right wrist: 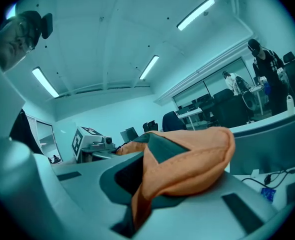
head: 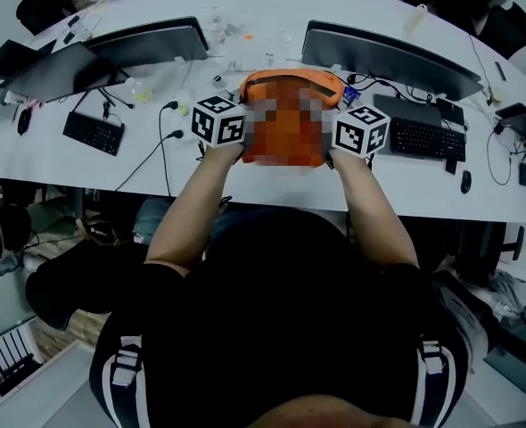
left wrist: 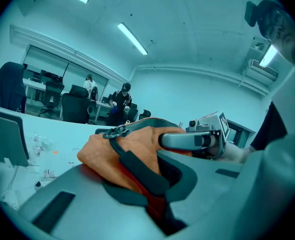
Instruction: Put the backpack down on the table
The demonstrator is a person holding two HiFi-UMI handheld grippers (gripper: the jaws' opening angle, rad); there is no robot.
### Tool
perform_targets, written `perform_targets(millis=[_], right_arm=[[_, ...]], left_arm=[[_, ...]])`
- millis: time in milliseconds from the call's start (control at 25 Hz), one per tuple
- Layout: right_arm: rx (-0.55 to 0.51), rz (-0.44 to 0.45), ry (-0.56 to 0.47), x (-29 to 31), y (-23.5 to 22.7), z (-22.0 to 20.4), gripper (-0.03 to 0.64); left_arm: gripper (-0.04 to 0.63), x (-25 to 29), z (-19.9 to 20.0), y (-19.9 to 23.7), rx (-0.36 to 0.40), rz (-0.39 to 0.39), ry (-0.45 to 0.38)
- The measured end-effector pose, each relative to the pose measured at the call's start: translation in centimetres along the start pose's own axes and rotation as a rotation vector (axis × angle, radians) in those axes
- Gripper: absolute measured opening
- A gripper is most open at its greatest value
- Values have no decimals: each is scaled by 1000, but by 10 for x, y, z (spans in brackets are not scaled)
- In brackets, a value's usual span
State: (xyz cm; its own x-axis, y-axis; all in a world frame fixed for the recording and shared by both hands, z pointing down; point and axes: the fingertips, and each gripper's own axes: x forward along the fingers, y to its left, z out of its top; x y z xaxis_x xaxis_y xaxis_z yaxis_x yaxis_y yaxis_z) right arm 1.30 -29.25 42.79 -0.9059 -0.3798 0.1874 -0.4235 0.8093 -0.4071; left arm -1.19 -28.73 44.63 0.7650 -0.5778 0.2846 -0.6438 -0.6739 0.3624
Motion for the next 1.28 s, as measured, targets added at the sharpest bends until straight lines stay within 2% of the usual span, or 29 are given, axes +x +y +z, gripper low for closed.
perform_targets(millis=[480,760,1280], right_arm=[[72,-9,47,-7,-14,-48,37],[98,-10,63,-9,-19,-72,36],[167,-19,134,-7,-27,-127,37]], left_arm=[[40,17,-46,-2,-32,-10,70],[40,20,-71,-2,-58,-13,83],[40,23,-126,3,-137,-24,135]])
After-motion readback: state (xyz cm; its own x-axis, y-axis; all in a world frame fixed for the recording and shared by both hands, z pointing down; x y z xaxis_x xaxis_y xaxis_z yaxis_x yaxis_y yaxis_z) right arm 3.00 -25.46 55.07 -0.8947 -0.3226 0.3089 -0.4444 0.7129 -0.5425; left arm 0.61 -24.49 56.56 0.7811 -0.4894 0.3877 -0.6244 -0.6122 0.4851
